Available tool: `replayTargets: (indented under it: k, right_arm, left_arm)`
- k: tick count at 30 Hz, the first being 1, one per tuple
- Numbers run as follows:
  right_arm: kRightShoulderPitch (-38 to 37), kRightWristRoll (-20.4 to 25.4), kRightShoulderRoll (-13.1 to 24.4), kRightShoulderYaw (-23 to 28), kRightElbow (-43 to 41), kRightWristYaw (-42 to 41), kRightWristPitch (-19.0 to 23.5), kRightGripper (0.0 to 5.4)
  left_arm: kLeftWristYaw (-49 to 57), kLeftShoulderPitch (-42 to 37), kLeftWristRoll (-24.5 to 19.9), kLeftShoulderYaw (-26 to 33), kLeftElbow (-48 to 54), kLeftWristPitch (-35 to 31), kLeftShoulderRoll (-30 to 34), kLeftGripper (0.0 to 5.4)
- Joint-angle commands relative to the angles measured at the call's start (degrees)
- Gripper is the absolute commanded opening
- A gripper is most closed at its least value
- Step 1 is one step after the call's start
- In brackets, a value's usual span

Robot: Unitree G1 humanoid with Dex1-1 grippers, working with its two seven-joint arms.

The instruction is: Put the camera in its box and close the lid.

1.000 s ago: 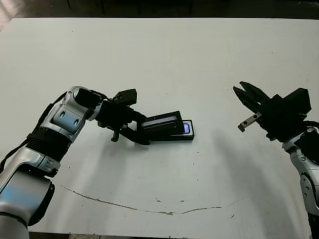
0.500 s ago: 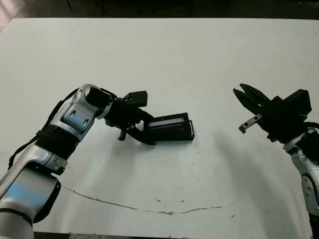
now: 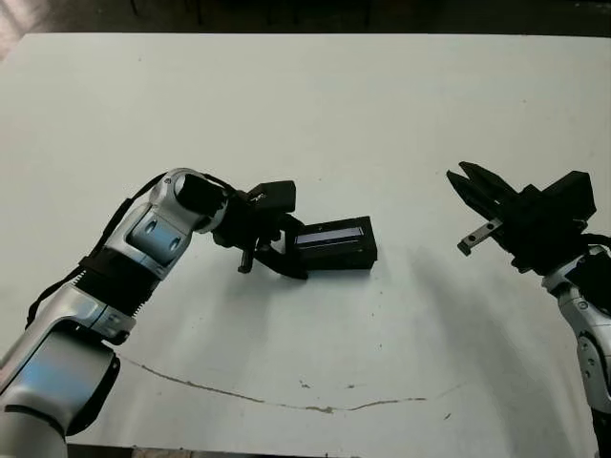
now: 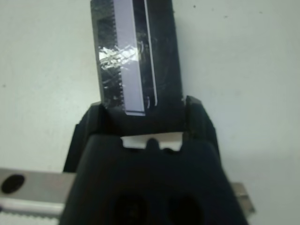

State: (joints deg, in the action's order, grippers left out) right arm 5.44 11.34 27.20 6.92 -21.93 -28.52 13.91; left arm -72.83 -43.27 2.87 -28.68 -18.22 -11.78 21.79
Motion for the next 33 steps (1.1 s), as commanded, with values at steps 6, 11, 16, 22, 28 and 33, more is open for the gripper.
replayTargets:
  k: [6, 11, 16, 22, 28, 33]
  right_arm:
    - [-2.0, -0.5, 0.8, -0.1, -0.8, 0.1, 0.8, 0.00]
    - [-2.5, -0.6, 0.8, 0.2, -1.5, 0.2, 1.1, 0.00]
    - [-2.4, 0.3, 0.3, 0.2, -1.1, -0.1, 0.7, 0.00]
    - [-2.0, -0.4, 0.6, -0.3, -1.8, 0.5, 2.1, 0.00]
    - [-2.0, -0.1, 0.3, -0.4, -2.1, 0.5, 2.2, 0.00]
    - [-2.1, -0.1, 0.0, -0.7, -2.3, 0.5, 1.9, 0.00]
  left_arm:
    - [2.6, 0.8, 6.5, -8.0, -3.9, -0.7, -5.4, 1.47]
    - [2.4, -0.2, 7.7, -9.3, -5.0, 0.6, -5.6, 1.41]
    - [0.3, -2.0, 8.1, -10.6, -3.5, -0.6, -5.3, 1.40]
    - [-2.7, -3.2, 8.1, -11.5, -1.5, -2.7, -4.3, 1.40]
    - [-4.0, -2.0, 8.1, -10.2, -0.8, 2.4, -1.1, 2.74]
    - [-4.3, -0.4, 7.0, -8.4, -1.9, 2.6, 0.9, 3.85]
